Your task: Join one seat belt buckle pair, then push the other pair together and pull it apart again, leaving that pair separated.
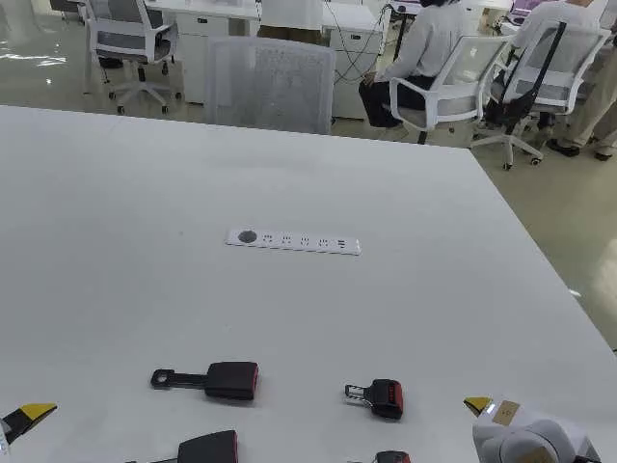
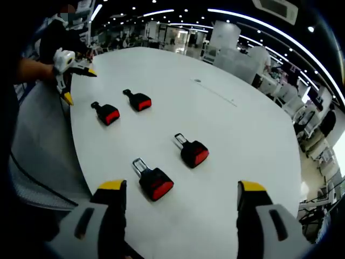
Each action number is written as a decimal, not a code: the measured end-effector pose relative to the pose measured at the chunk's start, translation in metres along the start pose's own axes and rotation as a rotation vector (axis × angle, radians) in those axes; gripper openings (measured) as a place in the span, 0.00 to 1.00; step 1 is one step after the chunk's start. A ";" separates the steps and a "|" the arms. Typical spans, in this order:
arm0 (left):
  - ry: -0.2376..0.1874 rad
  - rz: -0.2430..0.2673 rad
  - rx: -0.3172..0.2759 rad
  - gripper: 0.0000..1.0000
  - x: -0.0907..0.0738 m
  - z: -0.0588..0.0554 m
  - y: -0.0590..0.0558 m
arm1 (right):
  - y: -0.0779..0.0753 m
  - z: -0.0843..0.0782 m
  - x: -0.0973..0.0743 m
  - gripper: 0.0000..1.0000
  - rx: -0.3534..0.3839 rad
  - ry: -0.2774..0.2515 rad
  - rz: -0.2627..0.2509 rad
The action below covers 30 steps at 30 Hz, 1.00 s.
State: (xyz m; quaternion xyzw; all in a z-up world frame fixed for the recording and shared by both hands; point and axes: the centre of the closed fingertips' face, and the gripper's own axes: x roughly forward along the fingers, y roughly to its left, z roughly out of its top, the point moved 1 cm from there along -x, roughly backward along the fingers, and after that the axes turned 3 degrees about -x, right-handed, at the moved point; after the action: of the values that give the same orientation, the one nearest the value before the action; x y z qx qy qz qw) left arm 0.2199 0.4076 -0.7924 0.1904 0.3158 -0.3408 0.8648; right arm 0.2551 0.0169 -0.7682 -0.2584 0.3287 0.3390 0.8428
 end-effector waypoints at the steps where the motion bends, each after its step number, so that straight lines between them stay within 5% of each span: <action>1: 0.000 0.000 0.001 0.99 0.000 0.000 0.000 | 0.001 0.000 0.000 0.85 0.001 0.001 0.001; 17: 0.002 -0.005 0.007 0.99 0.000 0.001 -0.002 | 0.004 -0.003 0.002 0.85 0.016 0.000 0.008; 30: -0.004 0.000 0.000 0.99 -0.001 0.003 -0.002 | 0.012 0.015 0.002 0.98 0.069 -0.086 0.045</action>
State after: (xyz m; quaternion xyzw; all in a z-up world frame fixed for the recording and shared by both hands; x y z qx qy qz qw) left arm 0.2195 0.4054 -0.7900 0.1896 0.3140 -0.3410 0.8655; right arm 0.2530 0.0355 -0.7626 -0.2069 0.3096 0.3572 0.8566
